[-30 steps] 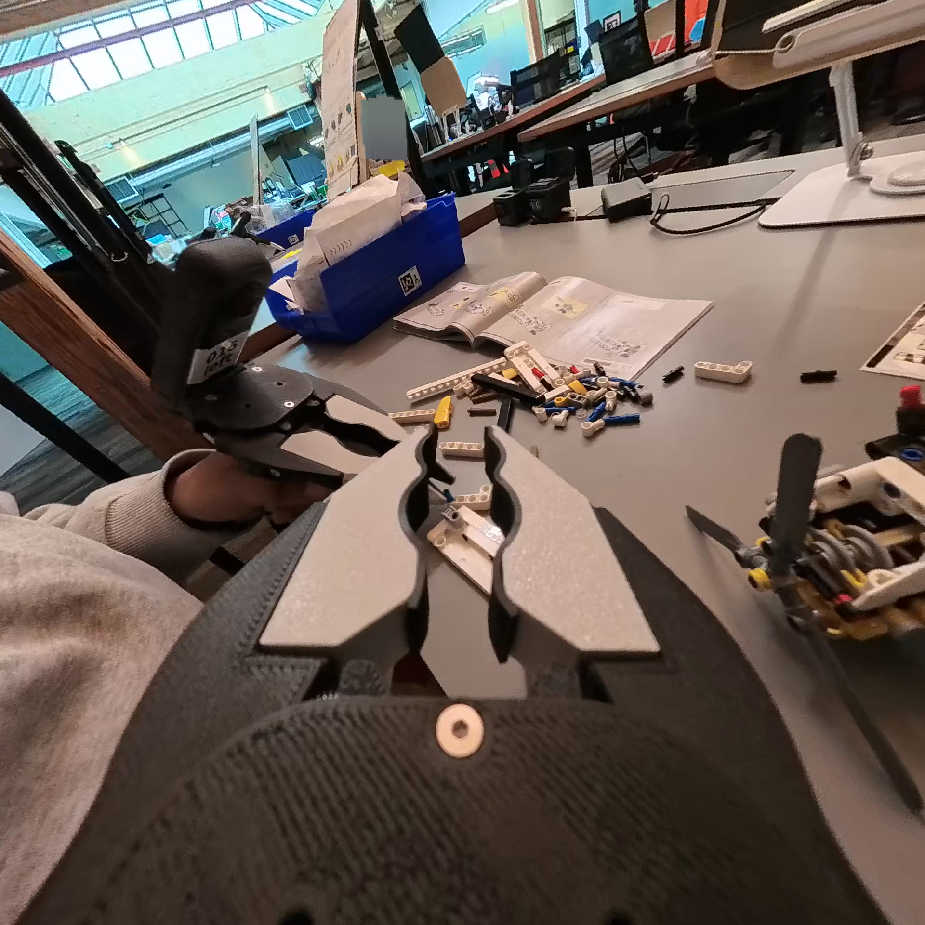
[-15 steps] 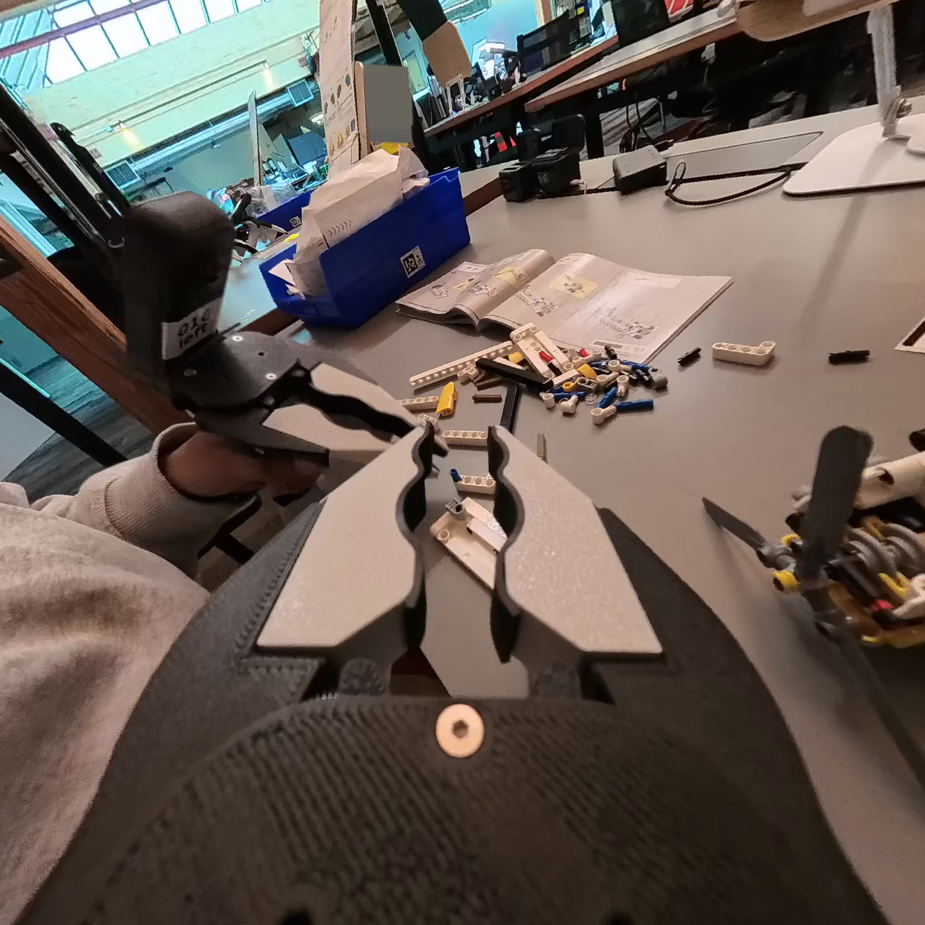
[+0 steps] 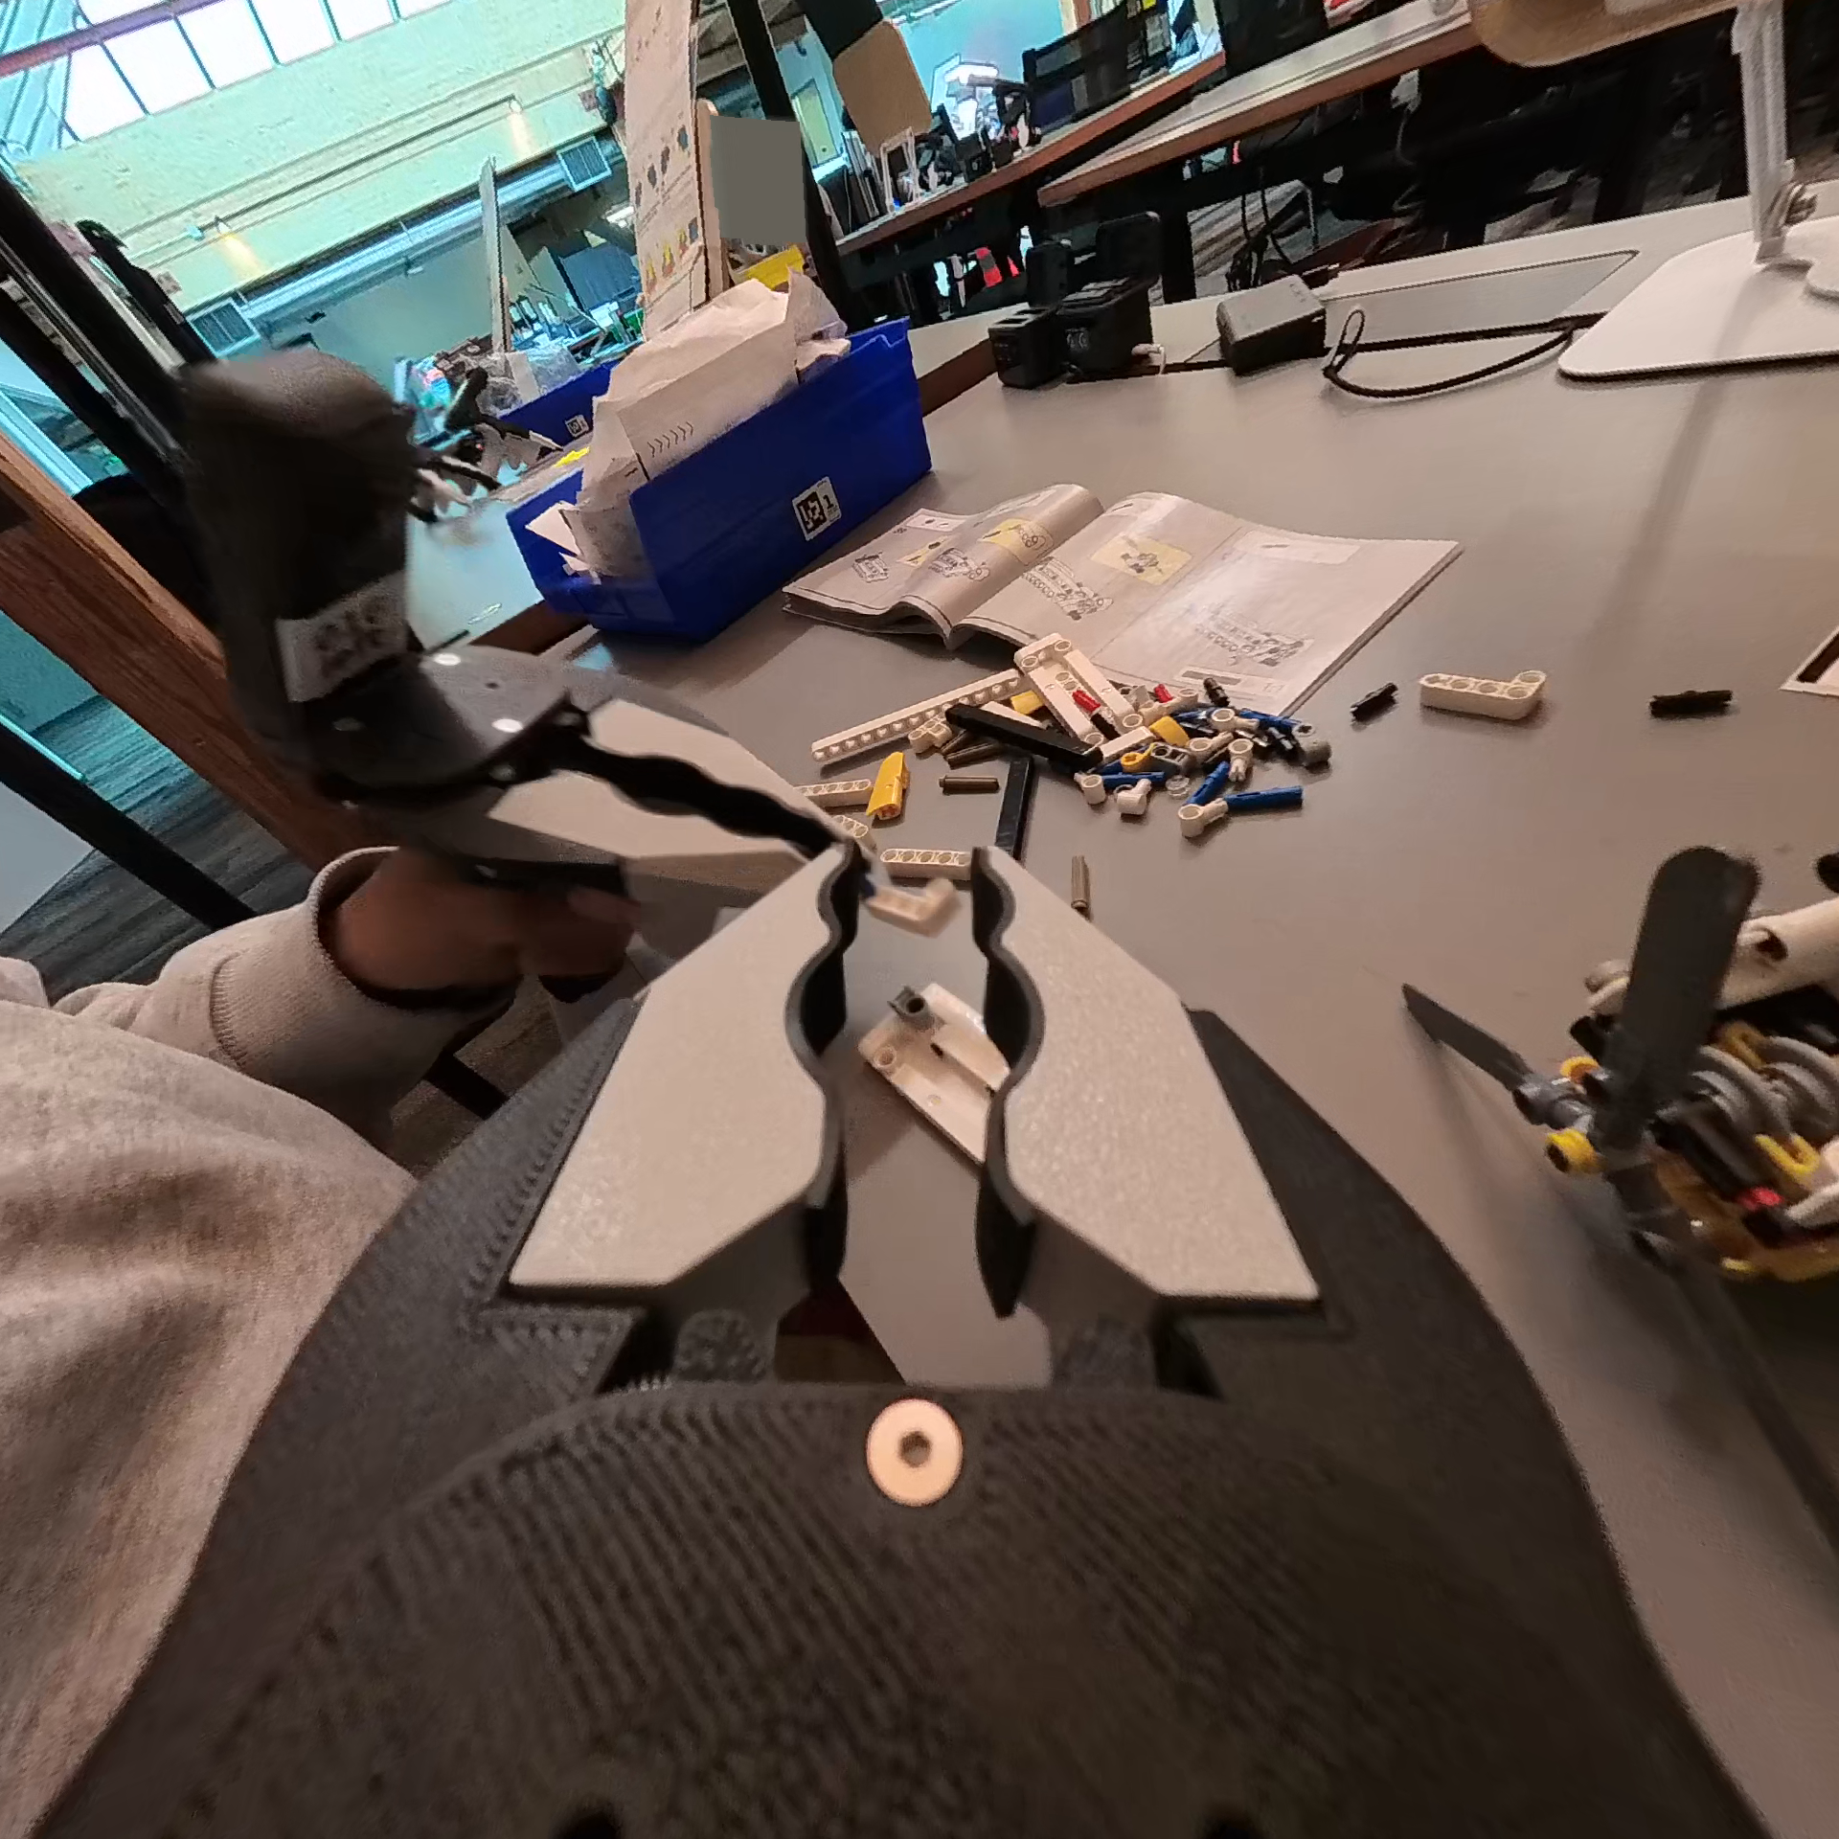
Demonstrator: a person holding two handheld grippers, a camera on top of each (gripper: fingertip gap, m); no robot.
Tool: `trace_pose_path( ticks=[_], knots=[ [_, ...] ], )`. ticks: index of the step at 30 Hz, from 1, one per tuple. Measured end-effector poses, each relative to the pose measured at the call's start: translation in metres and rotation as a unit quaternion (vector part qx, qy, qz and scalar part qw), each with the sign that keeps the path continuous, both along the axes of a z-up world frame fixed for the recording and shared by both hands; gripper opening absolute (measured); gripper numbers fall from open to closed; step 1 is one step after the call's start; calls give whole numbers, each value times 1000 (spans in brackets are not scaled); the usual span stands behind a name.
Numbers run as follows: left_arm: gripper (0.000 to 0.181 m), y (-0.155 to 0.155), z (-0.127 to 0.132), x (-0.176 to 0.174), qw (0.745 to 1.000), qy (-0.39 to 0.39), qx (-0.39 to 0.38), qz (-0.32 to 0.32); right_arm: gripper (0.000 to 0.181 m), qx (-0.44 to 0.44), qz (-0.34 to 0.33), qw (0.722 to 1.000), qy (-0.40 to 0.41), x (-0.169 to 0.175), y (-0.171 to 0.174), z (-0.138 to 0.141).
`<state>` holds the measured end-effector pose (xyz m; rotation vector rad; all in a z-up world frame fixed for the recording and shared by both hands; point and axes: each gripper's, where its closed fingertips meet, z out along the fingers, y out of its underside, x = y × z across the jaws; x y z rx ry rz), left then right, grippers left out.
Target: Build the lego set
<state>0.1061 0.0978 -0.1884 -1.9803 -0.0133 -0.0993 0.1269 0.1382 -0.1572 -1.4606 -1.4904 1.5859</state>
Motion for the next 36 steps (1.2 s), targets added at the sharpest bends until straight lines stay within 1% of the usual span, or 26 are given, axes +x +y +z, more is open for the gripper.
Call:
trace_pose_path(
  ticks=[2,4,6,8,11,15,19,21,22,23,28,29,31,33,34,36],
  knots=[
    [2,-2,22,11,997,44,51,-28,26,-14,11,1000,-2,1,-3,2],
    [2,-6,35,20,989,113,87,-42,37,-48,33,998,-2,2,-9,7],
    [2,-9,42,24,977,176,110,-42,40,-88,58,994,-9,5,-14,11],
    [2,-11,44,30,970,204,120,-51,41,-134,83,987,-16,9,-17,15],
    [2,-11,40,41,970,193,120,-80,41,-194,121,973,-21,18,-20,21],
    [2,-9,36,55,967,193,125,-107,36,-224,159,960,-48,32,-25,17],
    [2,-7,33,65,964,198,126,-124,31,-210,178,958,-78,44,-32,6],
    [2,-5,32,68,964,196,125,-129,25,-195,182,960,-83,47,-34,1],
    [2,-4,31,69,964,196,124,-131,18,-187,181,962,-81,48,-34,0],
    [2,-3,31,69,964,195,123,-132,7,-178,177,965,-74,48,-32,-1],
    [3,8,25,66,968,193,111,-112,6,-153,154,974,-67,48,-22,-4],
    [11,11,21,63,971,190,100,-103,6,-145,143,977,-66,47,-16,-5],
    [41,16,5,58,982,155,57,-89,6,-119,101,986,-66,45,2,-9],
    [48,19,-13,61,990,99,-2,-95,6,-69,40,994,-74,41,26,-18],
    [51,20,-18,61,992,81,-18,-91,6,-35,11,996,-82,39,37,-25],
    [51,23,-19,57,993,86,-22,-73,6,48,-23,993,-108,37,51,-42]
  ],
)
